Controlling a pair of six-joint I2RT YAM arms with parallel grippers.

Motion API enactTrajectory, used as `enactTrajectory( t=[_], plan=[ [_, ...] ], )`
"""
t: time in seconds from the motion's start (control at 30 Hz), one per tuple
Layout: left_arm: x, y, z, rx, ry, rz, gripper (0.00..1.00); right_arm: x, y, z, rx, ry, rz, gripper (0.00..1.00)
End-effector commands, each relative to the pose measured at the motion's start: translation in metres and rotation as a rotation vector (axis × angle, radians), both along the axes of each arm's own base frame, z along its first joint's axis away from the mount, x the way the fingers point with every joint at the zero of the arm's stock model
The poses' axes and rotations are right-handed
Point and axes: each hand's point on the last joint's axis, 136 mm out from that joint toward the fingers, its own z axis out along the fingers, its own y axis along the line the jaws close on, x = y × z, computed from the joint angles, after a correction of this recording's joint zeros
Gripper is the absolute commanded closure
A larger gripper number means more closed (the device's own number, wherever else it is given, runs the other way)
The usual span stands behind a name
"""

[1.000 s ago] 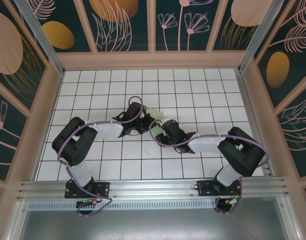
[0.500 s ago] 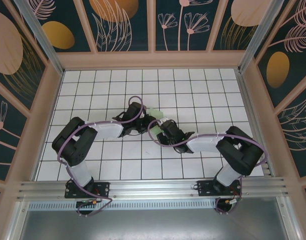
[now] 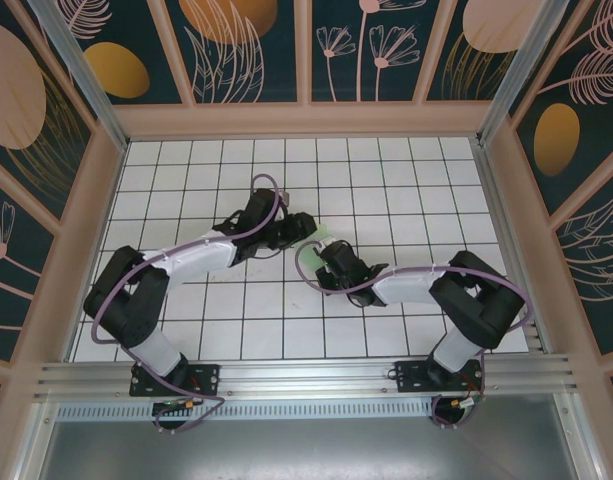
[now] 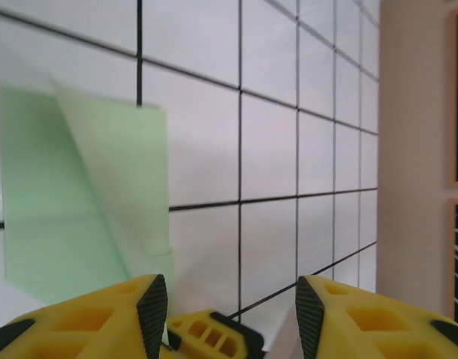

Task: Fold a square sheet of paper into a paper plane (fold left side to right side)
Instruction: Fourth fold the wing at the center of the table.

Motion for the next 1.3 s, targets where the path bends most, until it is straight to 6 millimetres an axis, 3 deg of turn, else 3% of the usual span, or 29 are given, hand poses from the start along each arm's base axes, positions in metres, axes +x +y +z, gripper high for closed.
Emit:
enactTrajectory(
  t=[0.0,0.13,0.27,0.57,0.83,0.87,1.27],
  plan=[
    [0.011,0.021,0.015,0.016,-0.036,0.028,0.48,0.0,0.007,0.001,0.016,0.013,0.026,0.84],
    [0.012,0.046,0.011,0.029,-0.039,0.066,0.47,-0.001,0.009,0.004,0.048,0.032,0.037,0.84],
    [0.006,0.049,0.012,0.034,-0.063,0.039,0.47,-0.001,0.011,0.012,0.128,0.07,0.043,0.85],
    [-0.015,0.026,-0.024,-0.046,0.018,-0.068,0.58,-0.004,0.005,0.021,0.32,0.184,0.043,0.86],
    [-0.022,-0.013,-0.035,-0.072,0.046,-0.165,0.59,-0.005,-0.001,0.016,0.37,0.233,0.039,0.86],
    [-0.022,-0.016,-0.044,-0.062,0.067,-0.168,0.59,-0.005,0.0,0.016,0.373,0.237,0.042,0.86],
    [-0.023,-0.027,-0.053,-0.063,0.083,-0.185,0.59,-0.005,0.002,0.004,0.362,0.27,0.046,0.87]
  ],
)
